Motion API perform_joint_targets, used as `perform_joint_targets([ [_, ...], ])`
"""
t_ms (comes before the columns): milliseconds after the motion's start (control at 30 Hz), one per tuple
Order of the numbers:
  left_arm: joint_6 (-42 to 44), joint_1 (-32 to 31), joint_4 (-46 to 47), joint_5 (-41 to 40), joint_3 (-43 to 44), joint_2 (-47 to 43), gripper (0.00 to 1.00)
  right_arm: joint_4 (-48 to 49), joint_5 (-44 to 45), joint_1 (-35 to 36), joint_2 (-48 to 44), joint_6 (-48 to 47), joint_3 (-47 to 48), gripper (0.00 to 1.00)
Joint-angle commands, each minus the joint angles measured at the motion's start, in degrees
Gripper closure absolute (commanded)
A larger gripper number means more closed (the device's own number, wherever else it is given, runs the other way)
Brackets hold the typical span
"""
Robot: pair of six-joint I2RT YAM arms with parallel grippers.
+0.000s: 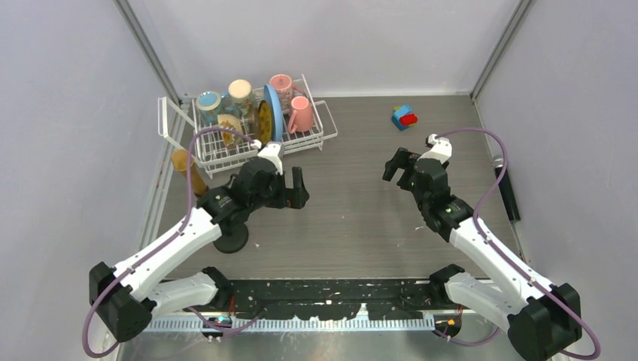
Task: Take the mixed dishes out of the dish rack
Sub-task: Move the distractor to the center of the board.
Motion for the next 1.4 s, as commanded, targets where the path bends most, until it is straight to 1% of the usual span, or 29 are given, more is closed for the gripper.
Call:
perform_joint_targets([
  [0, -1.9, -5.5, -17.7, 1.1, 4.1, -3.4, 0.01, 5.2, -1.7, 0.3, -0.4, -1.9, -1.1, 0.0],
  [67, -5.4, -8.9, -25.7, -6.7, 5.0, -4.4, 0.01, 6.0, -1.7, 0.3, -0.2, -2.1, -1.3, 0.0],
  [100, -8.2, -9.8, -30.1, -12.4, 5.4, -4.8, 0.01, 6.2, -1.8, 0.3, -0.1, -2.1, -1.4, 0.0],
  [133, -10.9, -10.2, -33.9, -14.9, 5.6, -5.0, 0.01, 6.3, -1.9, 0.3, 0.1, -2.2, -1.3, 0.0],
  [233, -17.5, -10.4, -41.4, -17.8, 4.7, -6.5, 0.01, 6.8, -2.2, 0.3, 0.5, -2.5, -1.4, 0.0],
  [367, -24.2, -10.6, -45.5, -21.6, 1.1, -8.5, 0.01, 7.4, -2.2, 0.3, 1.1, -2.7, -1.8, 0.0],
  [433, -28.5, -10.6, -48.6, -25.7, 0.7, -9.1, 0.03, 7.5, -2.2, 0.3, 1.5, -2.8, -1.9, 0.0],
  [500, -29.7, -10.6, -47.9, -28.9, 0.0, -10.1, 0.02, 7.5, -2.1, 0.3, 1.9, -2.9, -1.9, 0.0],
  [533, -28.8, -10.6, -45.6, -29.2, -0.7, -10.8, 0.01, 7.5, -2.2, 0.3, 2.0, -2.9, -2.0, 0.0],
  [600, -25.7, -10.6, -38.6, -26.5, -2.1, -11.5, 0.01, 7.5, -2.3, 0.3, 2.5, -2.9, -1.9, 0.0],
  [633, -25.6, -10.6, -36.3, -24.7, -2.8, -11.5, 0.01, 7.5, -2.3, 0.3, 2.7, -3.1, -1.8, 0.0],
  [667, -26.9, -10.7, -35.3, -24.8, -3.7, -11.4, 0.02, 7.5, -2.3, 0.3, 2.8, -3.2, -1.8, 0.0],
  [767, -36.1, -10.6, -43.5, -30.9, -4.8, -10.3, 0.05, 7.5, -1.3, 0.3, 2.8, -3.9, -1.9, 0.0],
  [800, -38.4, -10.6, -46.6, -32.7, -4.4, -9.9, 0.06, 9.0, -1.1, 0.3, 3.0, -4.0, -2.2, 0.0],
  [867, -40.0, -10.6, -49.8, -34.9, -3.0, -9.3, 0.07, 10.2, -1.3, 0.3, 3.6, -4.2, -2.4, 0.0],
  [1033, -40.6, -10.6, -50.1, -35.8, -2.9, -10.1, 0.12, 9.6, -3.0, 0.3, 5.8, -4.2, -1.5, 0.0],
  [1167, -45.9, -10.6, -56.7, -40.6, -1.8, -8.6, 0.12, 8.2, -1.6, 0.3, 5.6, -4.7, -1.0, 0.0],
  [1300, -46.4, -10.6, -55.5, -42.1, -1.9, -7.4, 0.11, 8.8, -1.5, 0.3, 4.5, -4.7, -1.8, 0.0],
  [1367, -49.0, -10.6, -55.5, -44.0, -3.0, -6.9, 0.14, 8.7, -1.3, 0.3, 4.1, -4.8, -1.9, 0.0],
])
